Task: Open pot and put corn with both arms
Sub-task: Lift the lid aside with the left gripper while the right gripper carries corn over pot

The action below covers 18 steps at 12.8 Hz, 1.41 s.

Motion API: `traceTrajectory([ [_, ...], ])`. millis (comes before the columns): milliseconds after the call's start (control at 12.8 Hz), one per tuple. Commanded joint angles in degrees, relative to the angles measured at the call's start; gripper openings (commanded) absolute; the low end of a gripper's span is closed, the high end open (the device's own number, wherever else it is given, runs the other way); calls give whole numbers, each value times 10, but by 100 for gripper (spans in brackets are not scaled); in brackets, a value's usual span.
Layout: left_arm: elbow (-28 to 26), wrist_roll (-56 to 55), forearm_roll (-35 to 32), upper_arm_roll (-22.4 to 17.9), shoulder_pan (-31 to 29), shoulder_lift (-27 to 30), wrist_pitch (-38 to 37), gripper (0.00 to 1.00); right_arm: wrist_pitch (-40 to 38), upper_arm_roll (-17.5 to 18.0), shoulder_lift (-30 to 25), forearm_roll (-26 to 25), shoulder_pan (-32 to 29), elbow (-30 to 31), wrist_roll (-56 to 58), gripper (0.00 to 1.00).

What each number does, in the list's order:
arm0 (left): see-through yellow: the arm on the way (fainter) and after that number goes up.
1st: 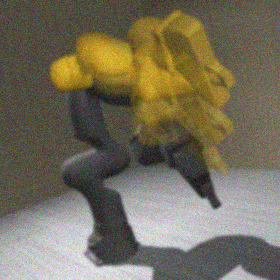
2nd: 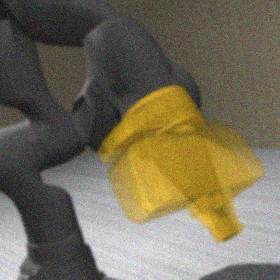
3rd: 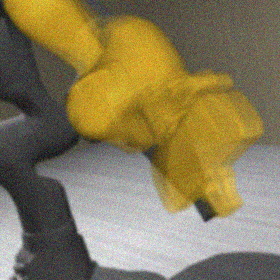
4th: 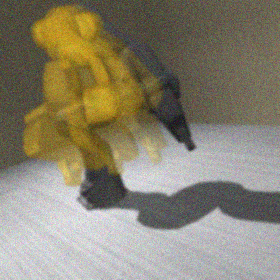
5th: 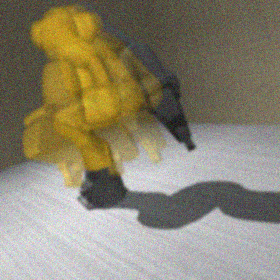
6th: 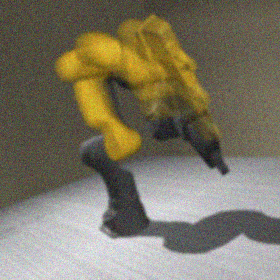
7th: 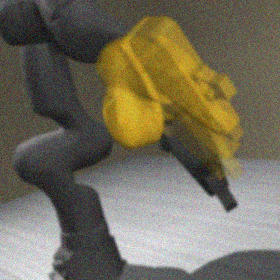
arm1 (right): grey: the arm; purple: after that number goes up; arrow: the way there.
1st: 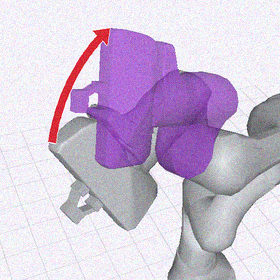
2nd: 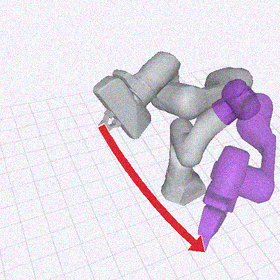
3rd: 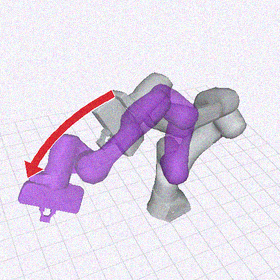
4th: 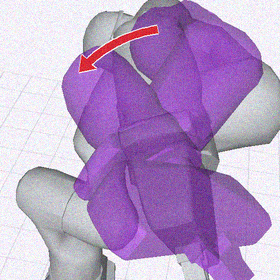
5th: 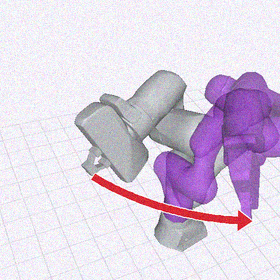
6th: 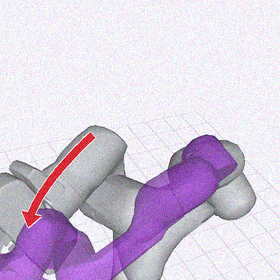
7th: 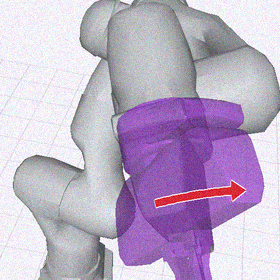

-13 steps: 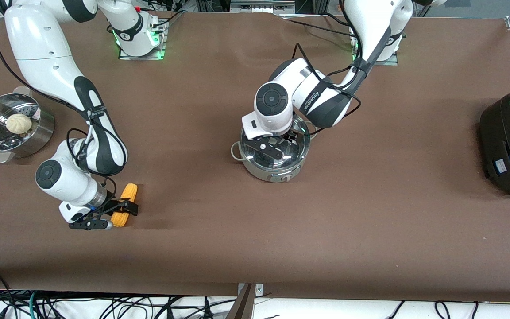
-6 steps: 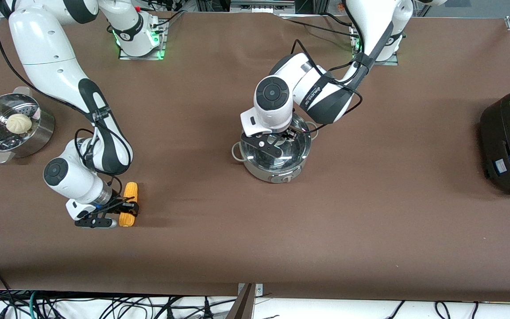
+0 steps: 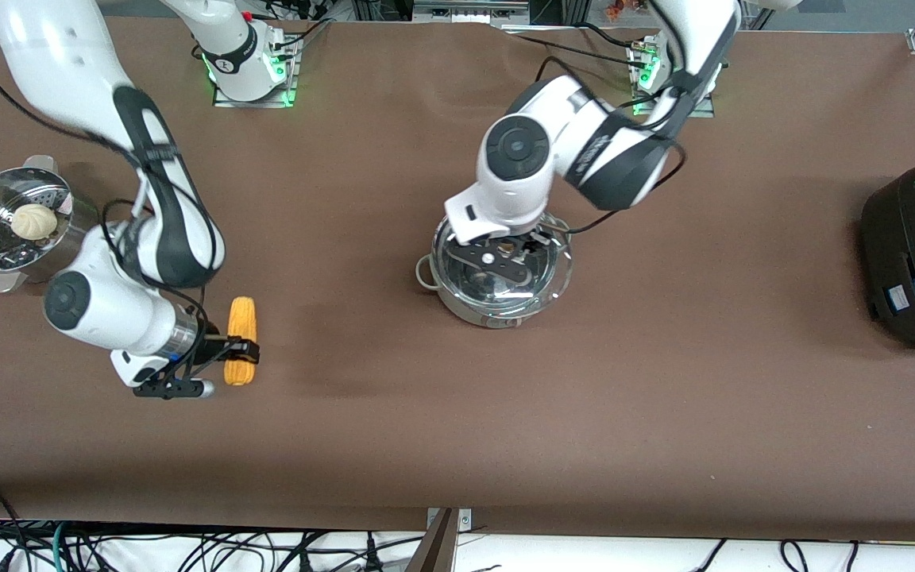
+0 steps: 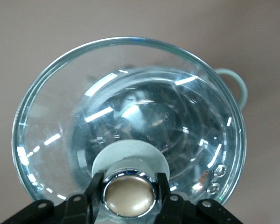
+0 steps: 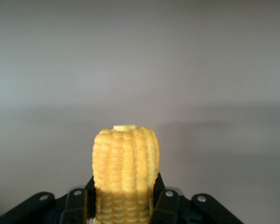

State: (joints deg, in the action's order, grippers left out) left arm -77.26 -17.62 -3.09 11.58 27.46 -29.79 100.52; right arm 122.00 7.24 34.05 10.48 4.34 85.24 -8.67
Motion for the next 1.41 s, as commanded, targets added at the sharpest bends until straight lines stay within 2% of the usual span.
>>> traceTrajectory([
  [0,-10,5,3,-1,-66,88,-84,0,-77,70,-23,-9,24,-66,-159,0],
  [156,-19,13,1,0,-138,112,-153,0,-75,73,-1,-35,105,-125,-271,0],
  [391,-55,119,0,1,-243,99,-147,0,-40,66,67,-61,210,-219,-416,0],
  [625,-154,152,-15,0,-291,94,-44,0,50,66,114,-71,263,-231,-466,0],
  [703,-202,152,-48,0,-296,93,11,0,70,65,130,-71,273,-232,-469,0],
  [859,-307,152,-65,1,-320,98,133,0,97,64,158,-71,290,-231,-470,0],
  [1016,-346,152,-65,1,-323,93,187,2,109,63,178,-72,302,-231,-475,0],
  [1094,-346,152,-64,1,-324,92,187,34,109,60,182,-72,307,-230,-475,0],
  [1172,-344,152,-64,1,-328,92,187,87,108,59,185,-72,312,-227,-475,0],
  [1328,-342,152,-63,2,-331,94,183,100,105,59,187,-72,319,-225,-497,0],
])
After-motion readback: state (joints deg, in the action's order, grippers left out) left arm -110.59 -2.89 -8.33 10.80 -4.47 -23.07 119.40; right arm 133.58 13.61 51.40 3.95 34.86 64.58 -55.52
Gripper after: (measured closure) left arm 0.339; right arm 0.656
